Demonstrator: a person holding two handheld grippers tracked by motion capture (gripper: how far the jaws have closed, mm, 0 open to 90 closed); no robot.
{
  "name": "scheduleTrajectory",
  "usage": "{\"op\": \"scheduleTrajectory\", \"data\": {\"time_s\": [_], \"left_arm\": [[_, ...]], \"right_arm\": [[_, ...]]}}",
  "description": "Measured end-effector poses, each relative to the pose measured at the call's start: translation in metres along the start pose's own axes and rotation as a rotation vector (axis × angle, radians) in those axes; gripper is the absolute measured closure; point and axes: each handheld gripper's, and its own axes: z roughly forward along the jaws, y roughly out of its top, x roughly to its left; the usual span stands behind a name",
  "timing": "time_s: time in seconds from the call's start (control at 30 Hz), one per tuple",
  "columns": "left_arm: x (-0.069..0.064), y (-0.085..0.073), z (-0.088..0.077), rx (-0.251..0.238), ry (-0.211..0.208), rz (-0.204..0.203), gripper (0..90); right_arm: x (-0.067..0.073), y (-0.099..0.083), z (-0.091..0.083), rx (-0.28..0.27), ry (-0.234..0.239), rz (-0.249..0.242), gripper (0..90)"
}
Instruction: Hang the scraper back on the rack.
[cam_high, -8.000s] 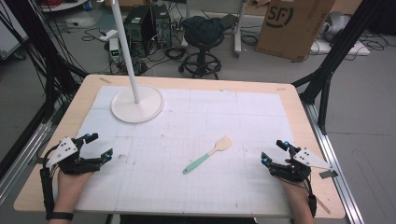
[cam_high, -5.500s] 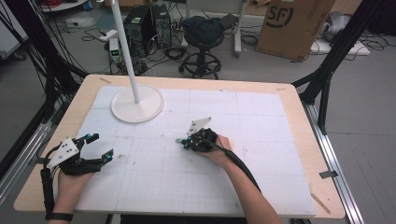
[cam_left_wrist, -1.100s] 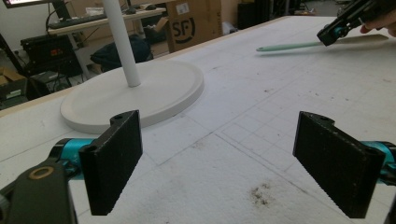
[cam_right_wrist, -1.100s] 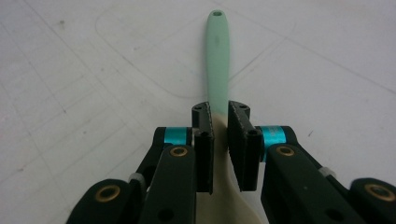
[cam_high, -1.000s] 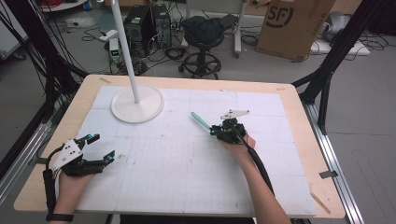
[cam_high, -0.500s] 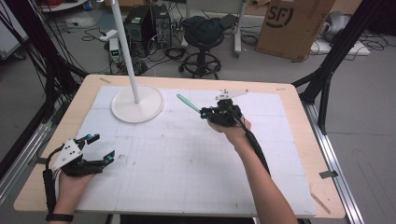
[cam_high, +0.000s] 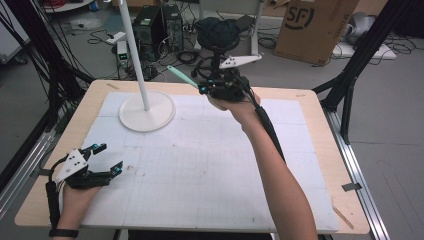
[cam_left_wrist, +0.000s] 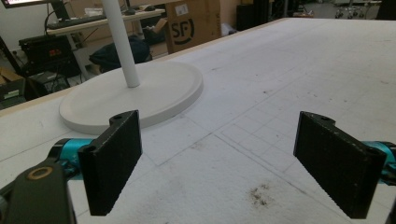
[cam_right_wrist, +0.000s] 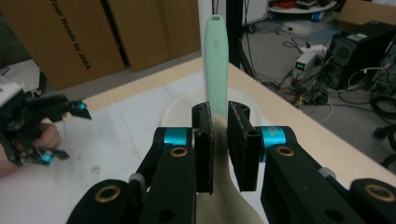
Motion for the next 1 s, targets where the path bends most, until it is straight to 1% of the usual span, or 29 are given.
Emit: {"op": "scheduleTrajectory", "data": {"time_s": [0.17, 0.3, 0.4, 0.47, 0.53, 0.73, 1.0], "left_arm": [[0.0, 0.0, 0.0, 0.002, -0.002, 0.002, 15.8], [0.0, 0.0, 0.0, 0.001, -0.003, 0.002, 15.8], [0.001, 0.0, 0.0, 0.001, -0.004, 0.002, 15.8], [0.001, 0.0, 0.0, 0.001, -0.004, 0.002, 15.8], [0.001, 0.0, 0.0, 0.001, -0.005, 0.001, 15.8], [0.001, 0.0, 0.0, 0.0, -0.006, 0.001, 15.8], [0.001, 0.0, 0.0, -0.001, -0.006, 0.001, 15.8]], "right_arm": [[0.007, 0.034, 0.002, -0.027, 0.013, -0.027, 81.3], [0.014, 0.058, 0.005, -0.044, 0.021, -0.055, 81.3], [0.018, 0.073, 0.006, -0.064, 0.023, -0.051, 81.4], [0.02, 0.082, 0.007, -0.089, 0.02, -0.059, 81.4], [0.023, 0.09, 0.007, -0.103, 0.02, -0.053, 81.4], [0.031, 0.111, 0.01, -0.14, 0.013, -0.068, 81.4], [0.041, 0.128, 0.015, -0.167, 0.015, -0.08, 81.4]]}}
